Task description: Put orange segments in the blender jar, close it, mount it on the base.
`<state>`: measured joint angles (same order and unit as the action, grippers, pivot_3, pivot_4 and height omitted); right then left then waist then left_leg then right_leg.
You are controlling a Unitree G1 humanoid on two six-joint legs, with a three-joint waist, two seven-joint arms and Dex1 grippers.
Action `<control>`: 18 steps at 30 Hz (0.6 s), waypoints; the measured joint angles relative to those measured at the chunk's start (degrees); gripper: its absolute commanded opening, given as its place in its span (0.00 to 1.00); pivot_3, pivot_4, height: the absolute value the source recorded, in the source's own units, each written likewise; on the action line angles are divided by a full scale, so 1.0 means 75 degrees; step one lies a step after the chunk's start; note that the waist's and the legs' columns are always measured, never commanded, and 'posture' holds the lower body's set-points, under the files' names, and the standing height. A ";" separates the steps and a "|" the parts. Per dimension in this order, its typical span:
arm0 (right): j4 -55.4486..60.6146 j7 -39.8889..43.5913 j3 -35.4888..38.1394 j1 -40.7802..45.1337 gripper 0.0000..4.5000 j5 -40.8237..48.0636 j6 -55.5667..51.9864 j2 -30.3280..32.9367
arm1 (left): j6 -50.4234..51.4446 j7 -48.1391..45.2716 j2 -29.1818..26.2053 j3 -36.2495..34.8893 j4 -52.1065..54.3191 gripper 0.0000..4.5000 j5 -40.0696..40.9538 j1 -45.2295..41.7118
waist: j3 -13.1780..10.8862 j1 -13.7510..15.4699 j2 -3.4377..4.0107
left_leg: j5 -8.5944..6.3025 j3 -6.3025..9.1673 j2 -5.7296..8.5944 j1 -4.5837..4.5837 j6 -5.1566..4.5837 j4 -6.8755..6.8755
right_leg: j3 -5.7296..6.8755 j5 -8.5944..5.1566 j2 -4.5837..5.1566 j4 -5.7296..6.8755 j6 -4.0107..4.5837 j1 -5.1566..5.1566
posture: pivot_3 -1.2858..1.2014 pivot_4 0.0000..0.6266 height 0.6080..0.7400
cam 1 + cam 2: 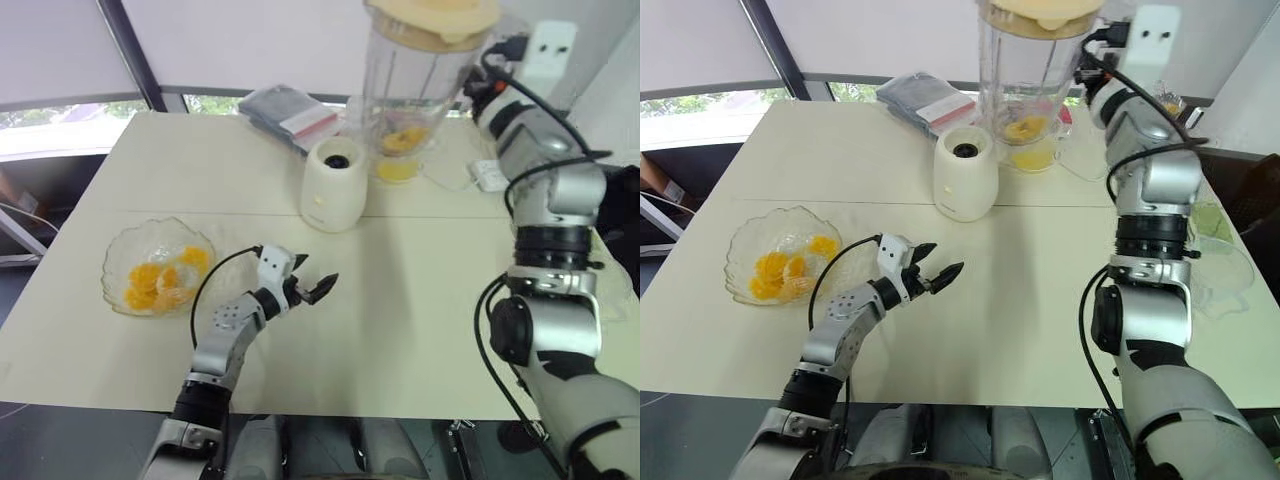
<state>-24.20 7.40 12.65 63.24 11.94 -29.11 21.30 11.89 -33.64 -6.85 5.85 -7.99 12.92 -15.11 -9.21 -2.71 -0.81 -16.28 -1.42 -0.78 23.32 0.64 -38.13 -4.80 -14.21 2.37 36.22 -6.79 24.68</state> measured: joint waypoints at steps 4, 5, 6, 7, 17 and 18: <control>-0.0657 -0.0197 -0.0289 0.0375 0.20 -0.0179 0.0350 -0.0425 | -0.0002 0.0305 0.0027 -0.0032 0.0054 0.99 0.0001 0.0021 | 0.0000 0.0029 0.0000 | 0.0000 0.0003 0.0002 0.0008 0.0000 0.0000 | 0.0014 0.0000 0.0014 0.0000 0.0000 0.0003 | 0.52 0.24 1.00; -0.0866 -0.0274 -0.0318 0.0482 0.20 -0.0234 0.0449 -0.0544 | -0.0003 0.0363 0.0000 -0.0052 0.0055 0.99 -0.0002 0.0035 | 0.0000 0.0031 0.0000 | 0.0000 0.0002 0.0002 0.0009 0.0000 0.0000 | 0.0019 0.0000 0.0019 -0.0001 0.0000 0.0004 | 0.52 0.24 1.00; -0.1078 -0.0359 -0.0340 0.0578 0.20 -0.0267 0.0549 -0.0634 | -0.0007 0.0409 -0.0031 -0.0066 0.0055 0.99 -0.0007 0.0048 | 0.0000 0.0035 0.0000 | 0.0000 0.0002 0.0005 0.0011 0.0000 0.0000 | 0.0024 0.0000 0.0025 -0.0002 0.0000 0.0004 | 0.52 0.24 1.00; -0.1238 -0.0413 -0.0372 0.0651 0.20 -0.0292 0.0616 -0.0683 | -0.0008 0.0453 -0.0069 -0.0070 0.0055 0.99 -0.0012 0.0060 | 0.0000 0.0040 0.0000 | 0.0000 0.0002 0.0008 0.0012 0.0000 0.0000 | 0.0028 0.0000 0.0030 -0.0002 0.0000 0.0004 | 0.52 0.24 1.00; -0.2404 -0.0884 -0.0375 0.1106 0.20 -0.0481 0.1426 -0.0879 | 0.0021 0.0625 -0.0216 -0.0127 0.0368 0.99 0.0000 0.0306 | -0.0001 0.0016 0.0002 | 0.0000 -0.0001 0.0006 0.0014 0.0001 0.0009 | 0.0034 0.0000 0.0036 -0.0002 0.0001 0.0013 | 0.52 0.24 1.00; -0.2518 -0.0912 -0.0376 0.1107 0.20 -0.0498 0.1468 -0.0899 | 0.0030 0.0658 -0.0227 -0.0126 0.0416 0.99 -0.0001 0.0366 | -0.0001 0.0014 0.0002 | 0.0000 -0.0002 0.0006 0.0014 0.0001 0.0009 | 0.0034 0.0000 0.0036 -0.0002 0.0001 0.0014 | 0.52 0.24 1.00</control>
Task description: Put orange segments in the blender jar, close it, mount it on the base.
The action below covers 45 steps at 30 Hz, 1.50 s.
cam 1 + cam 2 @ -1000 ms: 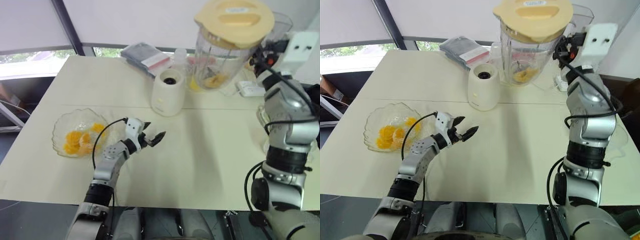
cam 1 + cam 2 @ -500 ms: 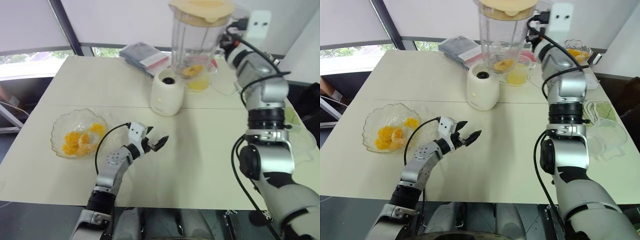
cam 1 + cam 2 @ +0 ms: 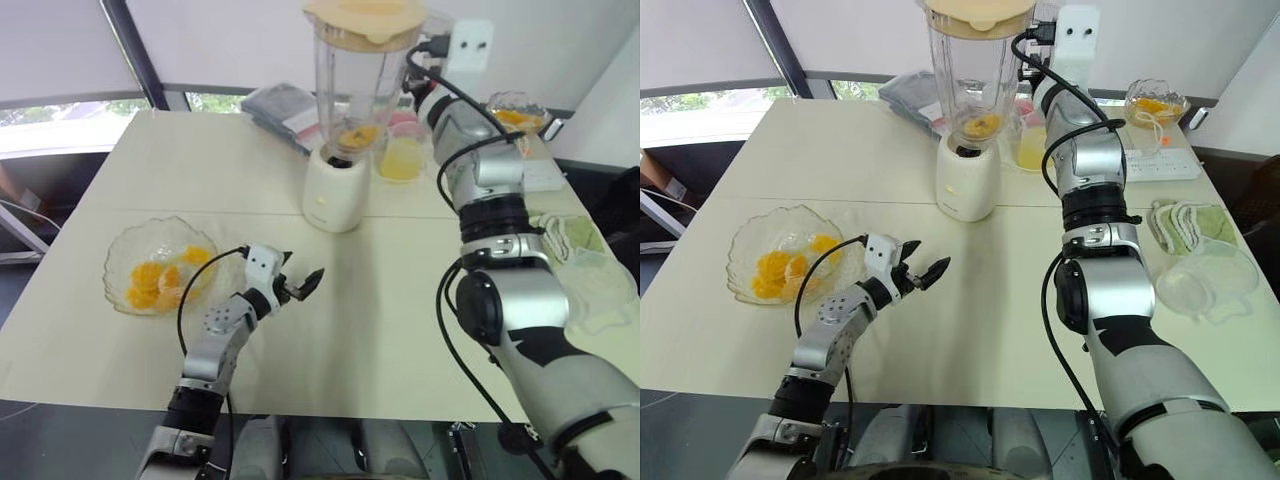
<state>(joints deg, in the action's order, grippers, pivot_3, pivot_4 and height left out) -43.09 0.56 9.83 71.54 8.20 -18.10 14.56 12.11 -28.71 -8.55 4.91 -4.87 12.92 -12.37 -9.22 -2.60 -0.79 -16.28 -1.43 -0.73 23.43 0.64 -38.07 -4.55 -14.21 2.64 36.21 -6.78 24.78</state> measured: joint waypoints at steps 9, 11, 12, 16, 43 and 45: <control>-0.0288 -0.0055 0.0018 0.0009 0.20 -0.0006 0.0312 -0.0269 | 0.0175 0.0127 -0.0067 0.0014 0.0391 0.99 0.0000 0.0209 | -0.0001 -0.0019 0.0002 | 0.0000 -0.0003 -0.0006 -0.0001 0.0000 0.0000 | 0.0000 0.0000 -0.0002 0.0005 0.0000 0.0005 | 0.52 0.24 1.00; -0.0302 -0.0050 0.0015 0.0018 0.20 -0.0004 0.0315 -0.0339 | 0.0211 0.0159 -0.0098 0.0014 0.0463 0.99 0.0001 0.0256 | -0.0001 -0.0016 0.0002 | 0.0000 -0.0003 -0.0006 -0.0001 0.0000 0.0000 | 0.0000 0.0000 -0.0002 0.0005 0.0000 0.0005 | 0.52 0.24 1.00; -0.0328 -0.0044 0.0015 0.0033 0.20 -0.0003 0.0316 -0.0361 | 0.0224 0.0171 -0.0110 0.0013 0.0503 0.99 0.0001 0.0294 | -0.0001 -0.0014 0.0002 | 0.0000 -0.0003 -0.0006 -0.0001 0.0000 0.0000 | 0.0000 0.0000 -0.0002 0.0005 0.0000 0.0005 | 0.52 0.24 1.00; -0.0470 -0.0030 0.0017 0.0064 0.20 -0.0002 0.0452 -0.0418 | 0.0315 0.0223 -0.0127 0.0014 0.0578 0.99 0.0001 0.0397 | -0.0001 -0.0013 0.0002 | 0.0000 -0.0003 -0.0006 0.0000 0.0000 0.0000 | 0.0000 0.0000 -0.0002 0.0004 0.0001 0.0005 | 0.52 0.24 1.00; -0.2026 0.0293 -0.0071 0.0498 0.20 -0.0258 0.1343 -0.0175 | 0.0357 0.0395 -0.0127 0.0025 0.0819 0.99 0.0002 0.0627 | -0.0002 -0.0003 0.0005 | 0.0000 -0.0006 -0.0005 -0.0001 0.0001 0.0000 | 0.0001 0.0000 -0.0003 0.0005 0.0001 0.0004 | 0.52 0.24 1.00; -0.2049 0.0299 -0.0072 0.0498 0.20 -0.0309 0.1344 -0.0174 | 0.0357 0.0395 -0.0131 0.0024 0.0819 0.99 0.0001 0.0627 | -0.0003 0.0008 0.0006 | 0.0000 -0.0006 -0.0005 0.0001 0.0001 0.0000 | 0.0002 0.0000 -0.0001 0.0003 0.0001 0.0005 | 0.52 0.24 1.00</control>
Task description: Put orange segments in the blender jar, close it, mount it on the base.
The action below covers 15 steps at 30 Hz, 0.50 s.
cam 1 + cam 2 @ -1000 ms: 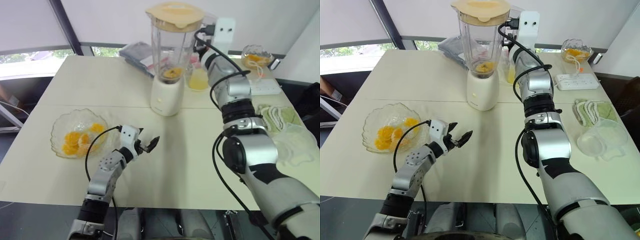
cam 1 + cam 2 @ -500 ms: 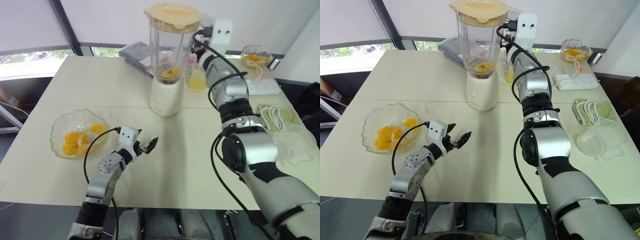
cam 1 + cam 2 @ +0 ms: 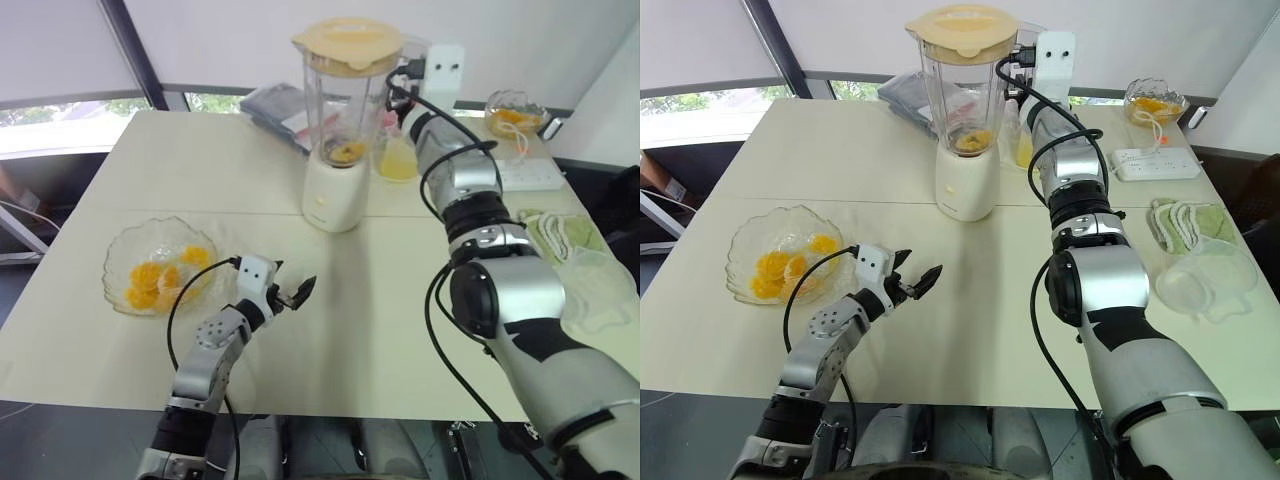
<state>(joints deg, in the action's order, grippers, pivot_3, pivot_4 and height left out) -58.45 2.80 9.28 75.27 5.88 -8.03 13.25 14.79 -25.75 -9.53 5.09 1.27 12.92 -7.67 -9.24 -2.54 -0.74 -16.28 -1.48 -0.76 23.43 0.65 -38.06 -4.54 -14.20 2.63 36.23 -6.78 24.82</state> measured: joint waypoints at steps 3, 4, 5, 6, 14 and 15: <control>-0.0002 0.0023 0.0002 0.0000 0.20 -0.0008 0.0000 0.0006 | 0.0000 0.0003 0.0007 0.0002 0.0000 0.99 0.0000 -0.0013 | 0.0000 -0.0003 0.0000 | 0.0000 -0.0002 0.0003 0.0001 0.0000 0.0000 | 0.0000 0.0000 0.0004 -0.0002 0.0000 0.0000 | 0.52 0.24 1.00; -0.0002 0.0032 0.0002 0.0000 0.20 -0.0010 0.0000 0.0006 | 0.0000 0.0005 0.0011 0.0004 0.0000 0.99 0.0000 -0.0024 | 0.0000 -0.0003 0.0000 | 0.0000 -0.0002 0.0003 0.0001 0.0000 0.0000 | 0.0001 0.0000 0.0004 -0.0003 0.0000 0.0000 | 0.52 0.24 1.00; -0.0002 0.0036 0.0002 -0.0001 0.20 -0.0011 0.0000 0.0006 | 0.0000 0.0005 0.0013 0.0006 0.0000 0.99 -0.0001 -0.0033 | 0.0000 -0.0003 0.0000 | 0.0000 -0.0002 0.0003 0.0001 0.0000 0.0000 | 0.0001 0.0000 0.0004 -0.0003 0.0000 0.0000 | 0.52 0.24 1.00; -0.0002 0.0035 0.0002 -0.0001 0.20 -0.0010 0.0000 0.0005 | 0.0000 0.0006 0.0013 0.0012 0.0000 0.99 0.0000 -0.0041 | 0.0000 -0.0003 0.0000 | 0.0000 -0.0001 0.0003 0.0001 0.0000 0.0000 | 0.0001 0.0000 0.0003 -0.0003 0.0000 0.0000 | 0.52 0.24 1.00; 0.0469 -0.0225 0.0067 -0.0377 0.20 0.0026 -0.0055 -0.0135 | 0.0013 0.0050 0.0004 0.0042 0.0001 0.99 -0.0001 -0.0038 | 0.0000 -0.0005 0.0000 | 0.0000 0.0000 0.0003 0.0000 0.0000 0.0000 | 0.0002 0.0000 0.0003 0.0000 0.0000 0.0000 | 0.52 0.24 1.00; 0.0658 -0.0278 0.0070 -0.0493 0.20 0.0042 -0.0096 -0.0160 | 0.0017 0.0055 0.0001 0.0042 0.0002 0.99 -0.0001 -0.0037 | 0.0000 -0.0004 0.0000 | 0.0000 0.0001 0.0003 0.0000 0.0000 0.0000 | 0.0002 0.0000 0.0004 0.0000 0.0000 0.0000 | 0.52 0.24 1.00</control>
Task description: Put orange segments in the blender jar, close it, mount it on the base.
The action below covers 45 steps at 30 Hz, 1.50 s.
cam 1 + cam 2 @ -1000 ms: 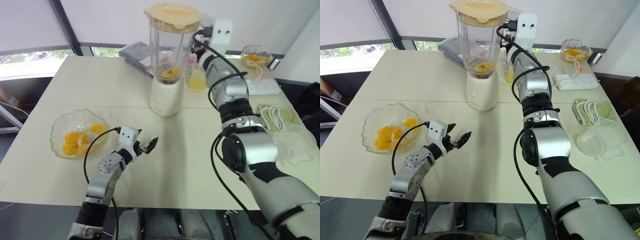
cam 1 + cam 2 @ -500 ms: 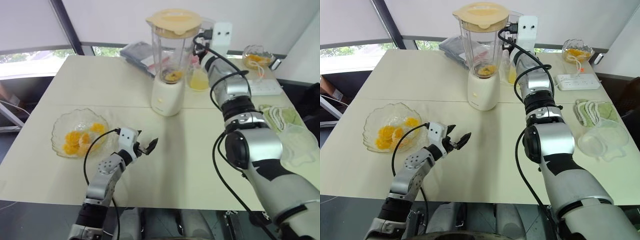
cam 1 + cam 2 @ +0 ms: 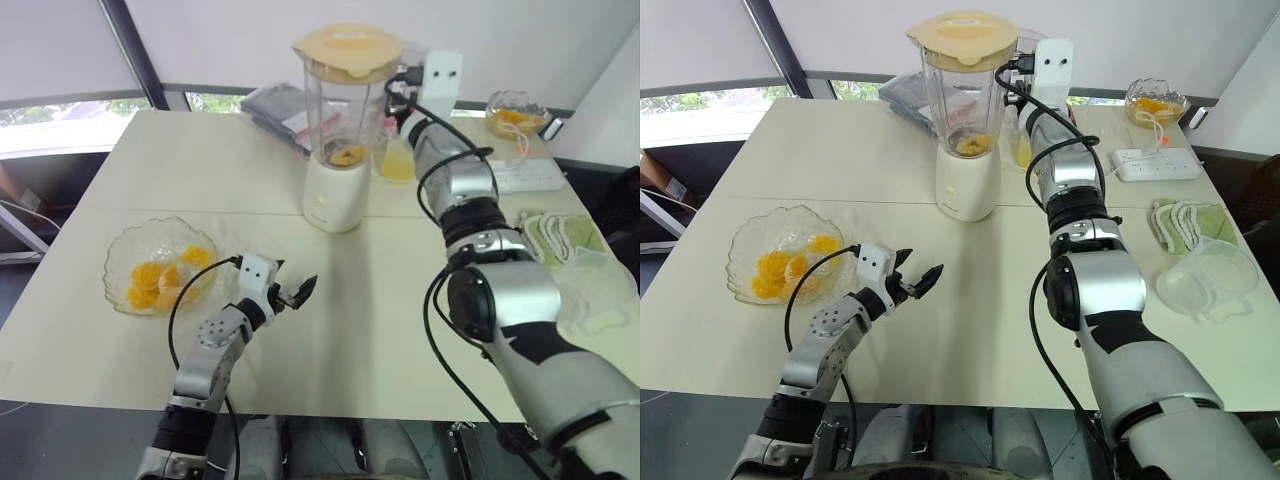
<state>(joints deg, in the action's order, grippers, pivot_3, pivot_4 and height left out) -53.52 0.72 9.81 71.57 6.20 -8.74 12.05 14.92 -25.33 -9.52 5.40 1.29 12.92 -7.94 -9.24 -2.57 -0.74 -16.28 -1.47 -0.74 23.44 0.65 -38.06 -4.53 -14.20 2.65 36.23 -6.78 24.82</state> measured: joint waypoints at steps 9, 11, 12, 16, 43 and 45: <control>0.1823 -0.0444 -0.0024 -0.0972 0.20 0.0045 -0.0651 -0.0312 | 0.0100 0.0011 -0.0025 0.0012 0.0008 0.99 0.0000 0.0000 | 0.0003 -0.0006 0.0001 | 0.0000 0.0002 -0.0001 -0.0007 0.0000 -0.0001 | 0.0001 0.0000 -0.0001 0.0006 0.0000 -0.0003 | 0.52 0.24 1.00; 0.2023 -0.0446 -0.0043 -0.1075 0.20 0.0041 -0.0765 -0.0334 | 0.0103 0.0010 -0.0023 0.0022 0.0008 0.99 0.0000 -0.0004 | 0.0004 -0.0010 0.0002 | 0.0000 0.0002 -0.0001 -0.0008 0.0000 -0.0001 | 0.0001 0.0000 -0.0001 0.0007 0.0000 -0.0003 | 0.52 0.24 1.00; 0.2066 -0.0446 -0.0048 -0.1092 0.20 0.0036 -0.0816 -0.0333 | 0.0103 0.0009 -0.0020 0.0033 0.0007 0.99 0.0000 -0.0014 | 0.0004 -0.0018 0.0002 | 0.0000 0.0001 -0.0001 -0.0009 0.0000 -0.0001 | 0.0001 0.0000 -0.0001 0.0007 0.0000 -0.0004 | 0.52 0.24 1.00; 0.2065 -0.0340 -0.0061 -0.1083 0.20 0.0023 -0.0908 -0.0288 | 0.0102 0.0006 0.0010 0.0073 0.0007 0.99 0.0000 -0.0070 | 0.0006 -0.0021 0.0003 | 0.0000 0.0001 -0.0003 -0.0017 0.0000 -0.0002 | 0.0001 0.0000 -0.0007 0.0011 0.0000 -0.0009 | 0.52 0.24 1.00; -0.0566 0.0703 -0.0189 0.0366 0.44 -0.0150 -0.0216 0.0165 | 0.0060 0.0063 0.0237 0.0087 0.0005 1.00 -0.0126 -0.0040 | 0.0007 -0.0015 0.0004 | 0.0000 -0.0001 -0.0002 -0.0021 0.0000 -0.0004 | 0.0001 0.0000 -0.0007 0.0004 0.0000 -0.0018 | 0.52 0.24 1.00; -0.0716 0.0846 -0.0236 0.0367 0.63 -0.0191 -0.0312 0.0183 | 0.0049 0.0064 0.0252 0.0088 0.0005 1.00 -0.0144 -0.0038 | 0.0006 -0.0015 0.0004 | 0.0000 -0.0002 -0.0001 -0.0021 0.0000 -0.0004 | 0.0001 0.0000 -0.0007 0.0004 0.0000 -0.0018 | 0.52 0.24 1.00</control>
<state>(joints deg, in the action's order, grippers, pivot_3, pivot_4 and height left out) -58.88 7.06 8.04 74.33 4.76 -11.08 13.42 15.29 -24.85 -7.63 6.06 1.32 11.84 -8.23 -9.19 -2.68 -0.72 -16.28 -1.49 -0.76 23.28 0.65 -38.09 -4.52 -14.20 2.60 36.27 -6.78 24.68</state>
